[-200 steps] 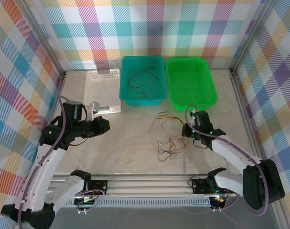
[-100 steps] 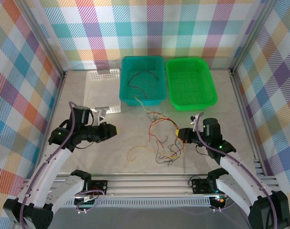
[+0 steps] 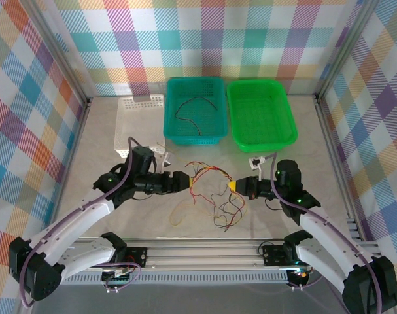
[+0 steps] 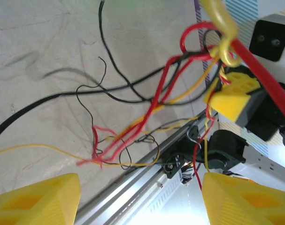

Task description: Untangle the cables

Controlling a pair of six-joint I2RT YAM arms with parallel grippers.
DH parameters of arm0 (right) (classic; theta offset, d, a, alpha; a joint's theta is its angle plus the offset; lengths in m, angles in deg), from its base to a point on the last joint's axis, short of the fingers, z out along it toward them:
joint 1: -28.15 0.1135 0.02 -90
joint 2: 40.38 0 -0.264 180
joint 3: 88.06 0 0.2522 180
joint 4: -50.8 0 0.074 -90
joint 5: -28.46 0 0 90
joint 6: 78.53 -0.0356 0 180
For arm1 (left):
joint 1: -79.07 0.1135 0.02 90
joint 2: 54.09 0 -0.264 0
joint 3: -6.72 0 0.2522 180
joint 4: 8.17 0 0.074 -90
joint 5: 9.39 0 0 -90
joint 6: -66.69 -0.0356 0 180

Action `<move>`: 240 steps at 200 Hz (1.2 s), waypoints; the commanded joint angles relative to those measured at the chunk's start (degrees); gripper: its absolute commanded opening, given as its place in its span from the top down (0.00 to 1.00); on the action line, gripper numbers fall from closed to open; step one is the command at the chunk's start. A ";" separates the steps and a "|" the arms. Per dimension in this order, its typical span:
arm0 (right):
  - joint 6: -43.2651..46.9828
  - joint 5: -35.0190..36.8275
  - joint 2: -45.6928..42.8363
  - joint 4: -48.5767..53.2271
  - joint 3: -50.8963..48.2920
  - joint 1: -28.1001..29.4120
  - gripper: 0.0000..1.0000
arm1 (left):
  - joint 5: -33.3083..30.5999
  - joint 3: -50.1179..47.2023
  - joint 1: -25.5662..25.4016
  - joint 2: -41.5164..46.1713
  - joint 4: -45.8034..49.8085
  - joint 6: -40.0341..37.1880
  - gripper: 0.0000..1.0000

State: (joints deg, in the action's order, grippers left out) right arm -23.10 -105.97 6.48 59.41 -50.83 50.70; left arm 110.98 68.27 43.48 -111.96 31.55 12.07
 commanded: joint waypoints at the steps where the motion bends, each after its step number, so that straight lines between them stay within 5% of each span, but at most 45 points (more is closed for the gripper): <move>1: -1.07 -3.35 -0.72 -3.95 2.15 1.00 1.00 | -1.35 0.01 -1.76 -1.83 -4.89 0.13 0.31; 40: -2.39 -4.40 0.35 -6.30 2.30 2.53 1.00 | -3.01 0.01 -4.52 -5.45 -6.96 -0.20 0.32; 55: -2.05 -3.75 0.43 -5.30 2.68 2.66 1.00 | -3.53 0.11 -4.70 -5.57 -6.96 -0.72 0.40; 94: -0.53 -2.65 1.53 -2.24 3.46 2.68 1.00 | -5.06 0.37 -4.75 -4.21 -5.68 -1.88 1.00; 128: 2.40 4.37 2.43 5.57 6.10 2.68 1.00 | -6.68 -0.18 -4.75 -3.15 -6.73 -0.50 1.00; 146: 4.51 9.20 2.21 10.75 7.96 2.68 0.57 | -7.50 0.31 -4.75 -3.66 -6.66 1.51 1.00; 169: 4.32 8.05 -0.24 9.14 8.05 2.81 0.33 | -6.23 1.11 -4.75 -5.93 -7.62 5.12 1.00; 205: 7.46 10.85 -3.85 12.13 8.76 4.96 0.28 | -7.45 4.30 -4.69 -7.60 -5.44 6.41 1.00; 240: 11.67 24.16 3.66 20.27 10.17 12.16 0.36 | -8.82 7.56 -4.75 -7.15 -2.35 6.85 1.00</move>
State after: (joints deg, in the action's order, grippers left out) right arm -15.82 -92.53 5.23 72.41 -42.37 58.09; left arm 103.42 72.10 39.06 -120.13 27.87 17.86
